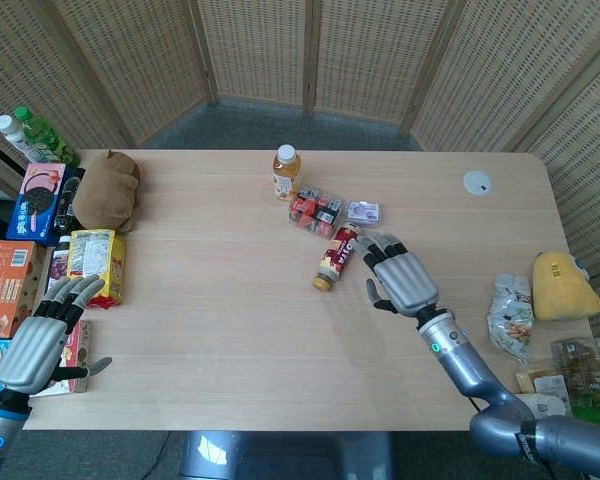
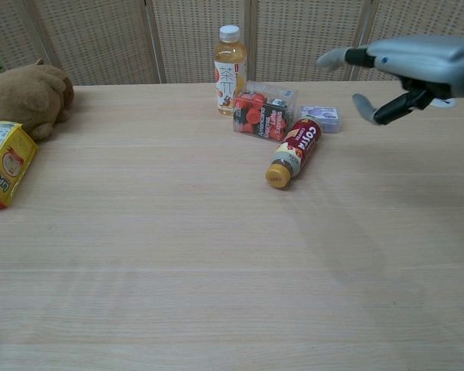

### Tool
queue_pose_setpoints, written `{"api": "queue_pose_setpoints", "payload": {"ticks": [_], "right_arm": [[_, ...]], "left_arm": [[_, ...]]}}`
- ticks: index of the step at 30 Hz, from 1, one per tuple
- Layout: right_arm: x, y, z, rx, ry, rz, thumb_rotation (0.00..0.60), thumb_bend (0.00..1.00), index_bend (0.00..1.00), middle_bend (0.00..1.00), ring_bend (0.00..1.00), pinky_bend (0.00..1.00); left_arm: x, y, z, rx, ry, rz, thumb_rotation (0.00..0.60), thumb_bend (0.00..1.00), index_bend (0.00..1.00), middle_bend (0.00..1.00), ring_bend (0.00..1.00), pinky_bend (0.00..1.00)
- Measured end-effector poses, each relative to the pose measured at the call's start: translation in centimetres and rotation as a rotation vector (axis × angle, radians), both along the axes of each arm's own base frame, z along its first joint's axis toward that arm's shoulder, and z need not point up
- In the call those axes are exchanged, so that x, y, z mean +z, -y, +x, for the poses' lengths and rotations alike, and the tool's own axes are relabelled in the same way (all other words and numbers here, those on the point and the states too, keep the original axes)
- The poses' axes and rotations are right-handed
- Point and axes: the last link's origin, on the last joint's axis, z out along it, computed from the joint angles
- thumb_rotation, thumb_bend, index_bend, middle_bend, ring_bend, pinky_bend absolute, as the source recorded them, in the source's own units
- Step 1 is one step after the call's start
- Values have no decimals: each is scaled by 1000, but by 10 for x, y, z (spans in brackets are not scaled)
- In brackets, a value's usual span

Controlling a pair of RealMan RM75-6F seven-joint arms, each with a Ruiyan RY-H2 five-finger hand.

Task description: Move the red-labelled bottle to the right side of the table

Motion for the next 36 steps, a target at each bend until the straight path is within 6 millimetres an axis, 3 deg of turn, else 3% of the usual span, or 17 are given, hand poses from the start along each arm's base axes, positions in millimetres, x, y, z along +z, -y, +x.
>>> {"api": "queue_pose_setpoints", "payload": {"ticks": [8,17,25,36], "right_arm": [[-50,33,5,-50,-25,146,491,691,0,0,0,0],[-91,43,12,-80,-32,240,495,657,0,0,0,0],[-99,46,2,-106,-69,259,494,654,0,0,0,0],[-79,30,-27,-157,-152,246,490,648,0,0,0,0]], "left_arm": [[-1,-1,-5,17,-2,-5,573,72,0,0,0,0],[-3,-3,-7,21,-3,-12,574,68,0,0,0,0],[-2,-3,-8,23,-4,-9,575,69,0,0,0,0],[-4,-6,-6,2,3,-15,577,70,0,0,0,0]]}}
